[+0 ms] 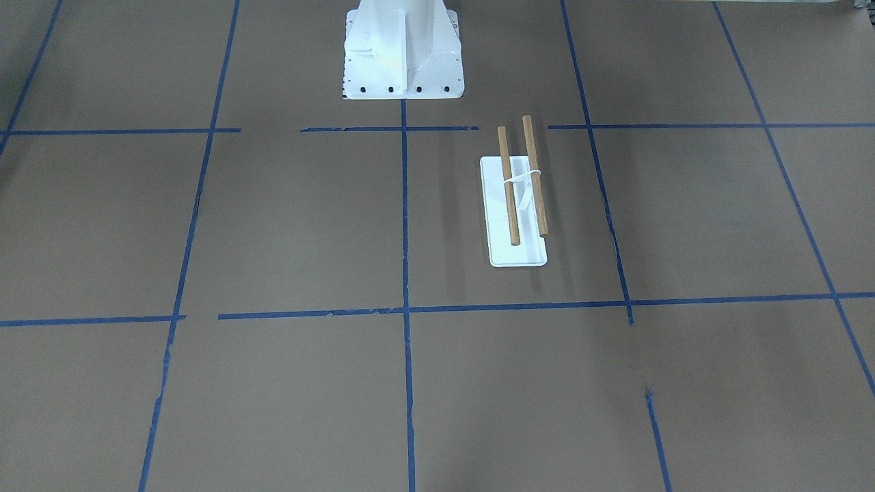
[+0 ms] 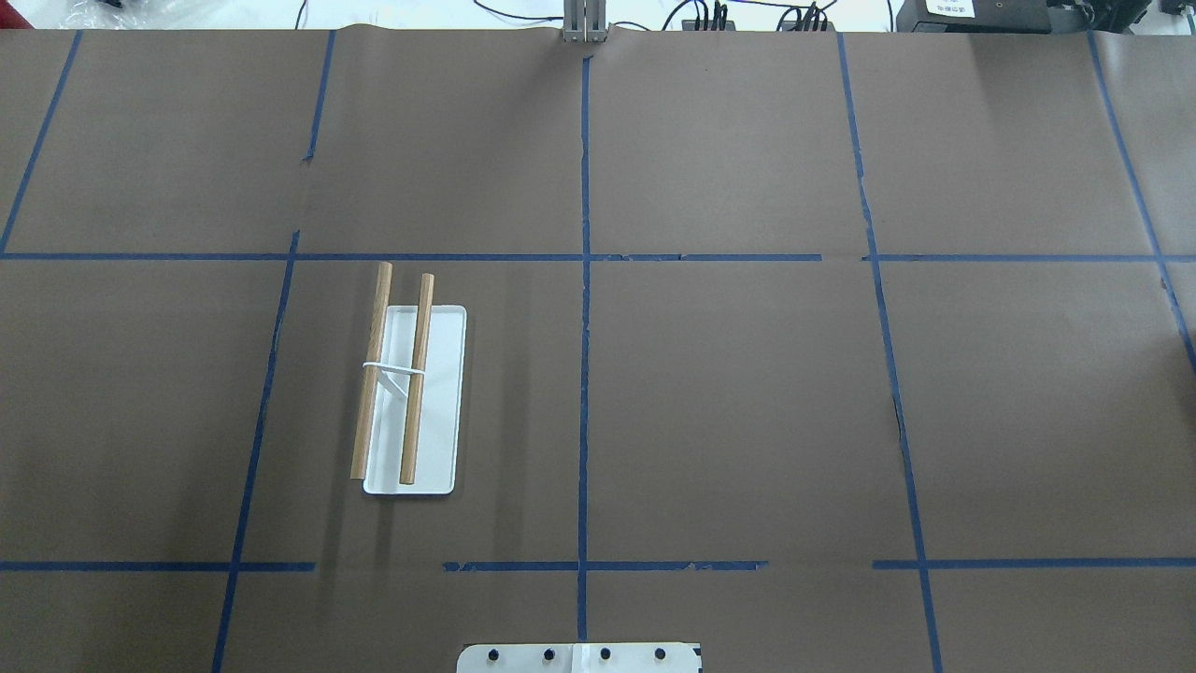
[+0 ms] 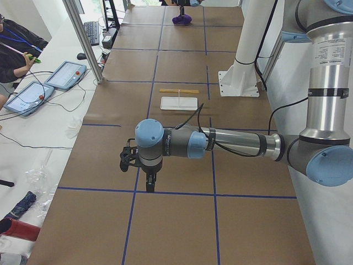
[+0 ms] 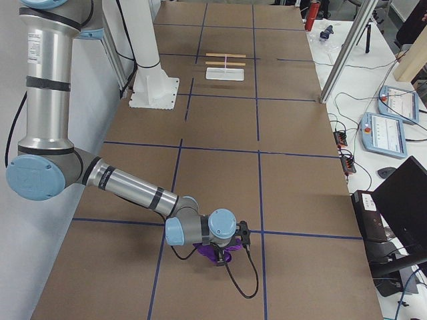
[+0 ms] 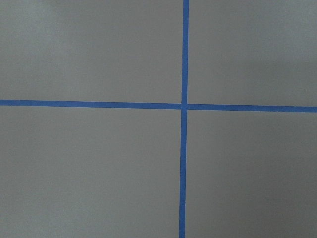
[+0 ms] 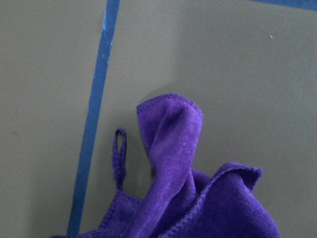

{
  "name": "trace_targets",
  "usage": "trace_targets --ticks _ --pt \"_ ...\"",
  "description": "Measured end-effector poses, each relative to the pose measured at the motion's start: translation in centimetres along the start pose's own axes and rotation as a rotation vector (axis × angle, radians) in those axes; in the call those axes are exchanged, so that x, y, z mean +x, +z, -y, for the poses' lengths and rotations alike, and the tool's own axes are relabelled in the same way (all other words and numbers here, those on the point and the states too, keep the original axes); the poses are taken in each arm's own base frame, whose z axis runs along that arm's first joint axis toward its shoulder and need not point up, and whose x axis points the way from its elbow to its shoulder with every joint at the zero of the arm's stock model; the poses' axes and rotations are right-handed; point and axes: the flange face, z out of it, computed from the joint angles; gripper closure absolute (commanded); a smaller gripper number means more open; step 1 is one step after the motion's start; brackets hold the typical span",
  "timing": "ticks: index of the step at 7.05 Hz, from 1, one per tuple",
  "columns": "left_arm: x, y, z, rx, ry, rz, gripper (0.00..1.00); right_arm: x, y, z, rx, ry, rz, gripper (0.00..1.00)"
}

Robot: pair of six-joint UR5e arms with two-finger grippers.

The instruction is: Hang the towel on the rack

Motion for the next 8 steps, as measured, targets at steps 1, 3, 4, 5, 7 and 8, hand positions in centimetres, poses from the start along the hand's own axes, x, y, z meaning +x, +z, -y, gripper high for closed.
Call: trace_targets --ticks 1,3,4,5,7,8 --pt "0.04 -0.04 0.06 0.005 0.003 0.0 0.0 0.28 0.21 -0.41 -0.006 -0.002 -0.019 0.11" --pt "0.05 -0.04 0.07 0.007 0.005 0.0 0.0 0.35 0.16 -0.54 -0.006 -0.007 -0.035 0.95" --pt "0.04 -0.03 0.05 0.007 0.005 0.0 0.0 0.17 0.05 -0.47 0.0 -0.024 -0.038 1.0" --pt "0.04 -0.03 0.05 0.007 0.005 0.0 0.0 0.08 0.01 -0.53 0.006 -0.043 -0.04 1.0" --pt "-0.01 0.01 0.04 0.007 0.005 0.0 0.0 0.07 0.07 -0.73 0.008 -0.054 -0.041 1.0" --pt "0.03 -0.02 0.06 0.008 0.006 0.0 0.0 0.05 0.03 -0.72 0.009 -0.055 -0.041 1.0"
